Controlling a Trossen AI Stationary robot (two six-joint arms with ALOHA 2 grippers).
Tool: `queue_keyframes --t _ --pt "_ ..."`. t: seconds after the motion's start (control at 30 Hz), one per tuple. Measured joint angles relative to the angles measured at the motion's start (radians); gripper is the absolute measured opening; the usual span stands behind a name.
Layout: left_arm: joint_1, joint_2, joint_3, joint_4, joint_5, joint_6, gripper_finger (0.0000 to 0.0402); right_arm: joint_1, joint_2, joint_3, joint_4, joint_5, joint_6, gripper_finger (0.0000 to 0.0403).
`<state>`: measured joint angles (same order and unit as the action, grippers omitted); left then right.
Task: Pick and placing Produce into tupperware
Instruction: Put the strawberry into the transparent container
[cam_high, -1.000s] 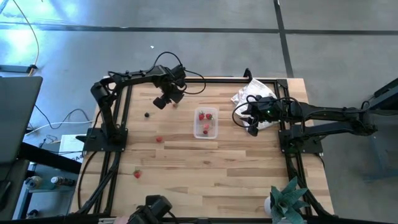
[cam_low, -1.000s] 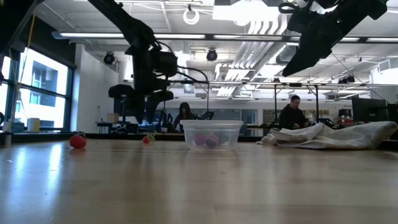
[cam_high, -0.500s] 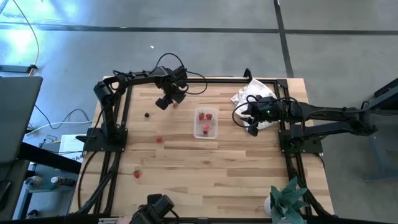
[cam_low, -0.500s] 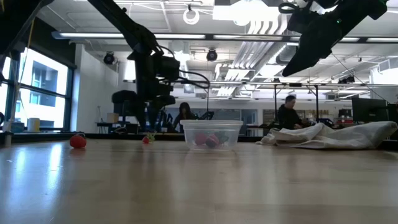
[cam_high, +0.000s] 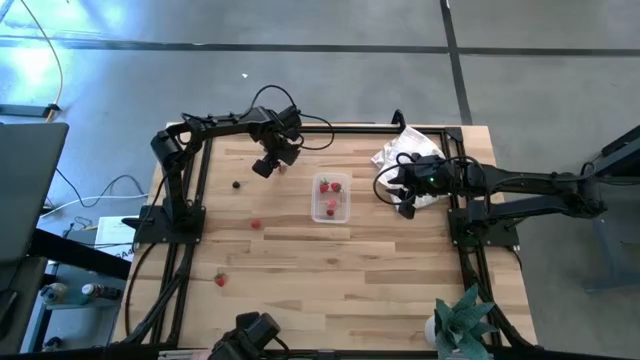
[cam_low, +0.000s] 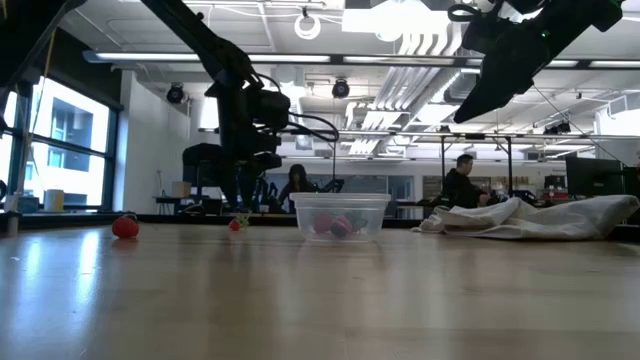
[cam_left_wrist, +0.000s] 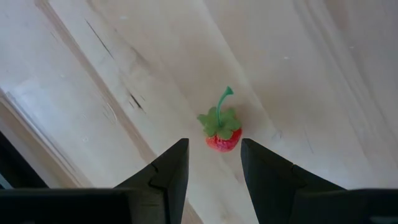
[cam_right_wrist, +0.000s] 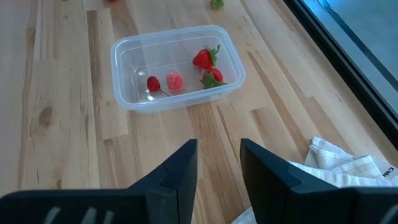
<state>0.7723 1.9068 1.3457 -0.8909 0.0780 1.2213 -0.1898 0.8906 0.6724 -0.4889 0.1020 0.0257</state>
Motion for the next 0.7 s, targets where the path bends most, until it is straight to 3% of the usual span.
queue_keyframes --t 0.7 --pt "0.0 0.078 0.0 -0.025 -0.019 -0.104 0.0136 0.0 0.0 0.0 0.0 0.0 0.0 0.0112"
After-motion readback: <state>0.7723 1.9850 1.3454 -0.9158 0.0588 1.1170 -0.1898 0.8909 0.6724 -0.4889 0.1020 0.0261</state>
